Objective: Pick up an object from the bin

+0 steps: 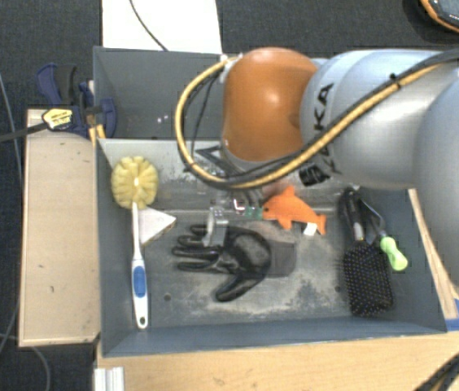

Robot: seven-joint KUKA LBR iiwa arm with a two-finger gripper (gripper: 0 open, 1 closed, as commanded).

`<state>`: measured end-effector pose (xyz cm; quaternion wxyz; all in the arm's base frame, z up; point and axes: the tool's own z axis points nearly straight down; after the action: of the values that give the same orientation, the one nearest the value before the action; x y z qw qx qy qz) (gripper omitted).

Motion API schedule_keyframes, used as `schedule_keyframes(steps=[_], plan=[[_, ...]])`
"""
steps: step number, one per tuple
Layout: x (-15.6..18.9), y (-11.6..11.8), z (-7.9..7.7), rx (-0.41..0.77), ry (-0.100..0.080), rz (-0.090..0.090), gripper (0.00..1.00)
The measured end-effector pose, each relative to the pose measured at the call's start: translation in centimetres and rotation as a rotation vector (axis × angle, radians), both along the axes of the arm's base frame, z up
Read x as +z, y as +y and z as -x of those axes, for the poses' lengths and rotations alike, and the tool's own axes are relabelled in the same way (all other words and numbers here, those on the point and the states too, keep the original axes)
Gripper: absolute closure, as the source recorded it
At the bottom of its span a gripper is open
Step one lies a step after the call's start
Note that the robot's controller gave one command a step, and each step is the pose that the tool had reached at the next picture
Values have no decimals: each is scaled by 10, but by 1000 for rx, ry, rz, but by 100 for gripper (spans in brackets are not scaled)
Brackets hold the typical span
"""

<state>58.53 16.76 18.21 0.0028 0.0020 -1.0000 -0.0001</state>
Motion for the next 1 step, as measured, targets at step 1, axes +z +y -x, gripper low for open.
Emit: schedule_keyframes(steps=[1], plan=[[5,-1,-2,-6,-8,-1,0]])
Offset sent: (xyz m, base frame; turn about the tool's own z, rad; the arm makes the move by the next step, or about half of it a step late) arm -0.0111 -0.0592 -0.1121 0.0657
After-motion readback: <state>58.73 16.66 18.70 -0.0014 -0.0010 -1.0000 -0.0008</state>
